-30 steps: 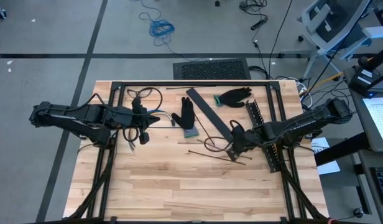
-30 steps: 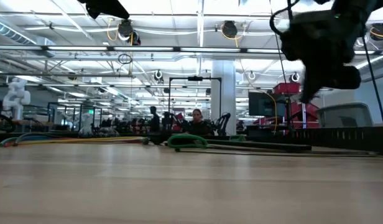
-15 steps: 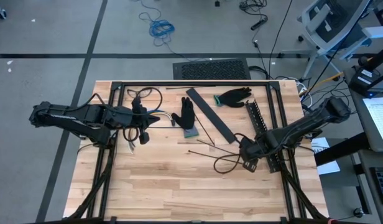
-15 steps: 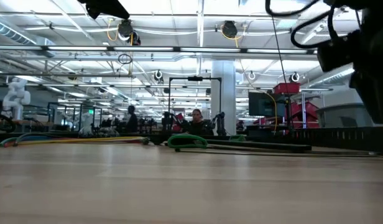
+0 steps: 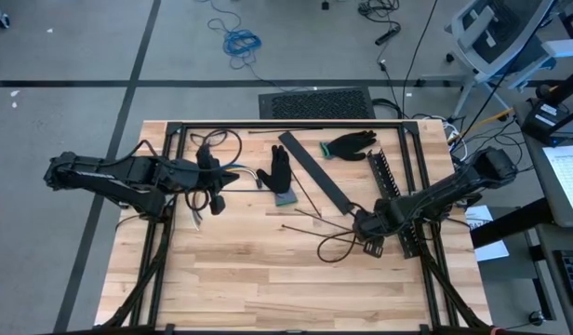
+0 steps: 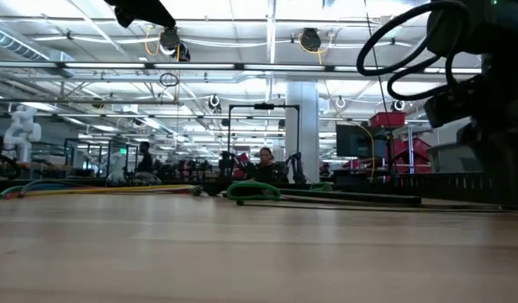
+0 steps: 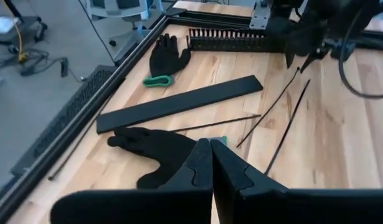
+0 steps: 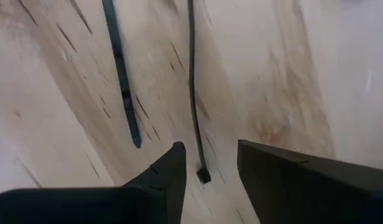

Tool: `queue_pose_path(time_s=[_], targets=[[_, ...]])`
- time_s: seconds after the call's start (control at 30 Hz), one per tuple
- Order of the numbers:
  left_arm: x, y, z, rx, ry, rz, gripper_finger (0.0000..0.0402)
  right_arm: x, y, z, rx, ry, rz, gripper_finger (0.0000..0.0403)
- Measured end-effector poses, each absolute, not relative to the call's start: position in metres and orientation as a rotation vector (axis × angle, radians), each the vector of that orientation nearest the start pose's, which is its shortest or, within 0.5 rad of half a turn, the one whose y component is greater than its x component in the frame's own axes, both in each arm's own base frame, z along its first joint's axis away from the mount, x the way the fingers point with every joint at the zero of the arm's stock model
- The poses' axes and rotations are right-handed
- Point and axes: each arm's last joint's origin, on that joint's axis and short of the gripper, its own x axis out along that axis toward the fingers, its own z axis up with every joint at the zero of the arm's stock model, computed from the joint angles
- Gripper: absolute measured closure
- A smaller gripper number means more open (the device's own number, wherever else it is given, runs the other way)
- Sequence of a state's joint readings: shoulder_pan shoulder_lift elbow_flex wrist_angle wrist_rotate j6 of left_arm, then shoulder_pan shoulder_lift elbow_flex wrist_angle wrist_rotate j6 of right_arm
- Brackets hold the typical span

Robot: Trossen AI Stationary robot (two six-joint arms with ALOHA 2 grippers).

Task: Ziptie cables
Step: Wrap the black zip tie on the cable

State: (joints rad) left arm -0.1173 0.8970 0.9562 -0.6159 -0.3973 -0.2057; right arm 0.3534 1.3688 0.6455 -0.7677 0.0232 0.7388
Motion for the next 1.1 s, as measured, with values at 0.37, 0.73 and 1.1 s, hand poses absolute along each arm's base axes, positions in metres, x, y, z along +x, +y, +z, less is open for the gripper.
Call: queue_pose_path(time_s=[0.37,0.73,1.1], targets=[[0.177,-0.009,0.334,-0.132,0.495,0.351,0.0401,0.177,0.064,0.128,0.256,1.503,-0.267,0.0271],[0.176,-0.007,0.336,-0.181,0.452,0.458,0.0401,0.175,0.066,0.127,0.268,1.526,-0.248,0.0395],[0.182,-0.007,0.348,-0.218,0.308,0.462,0.0401,0.182,0.069,0.154,0.333,1.488,-0.244,0.0403]])
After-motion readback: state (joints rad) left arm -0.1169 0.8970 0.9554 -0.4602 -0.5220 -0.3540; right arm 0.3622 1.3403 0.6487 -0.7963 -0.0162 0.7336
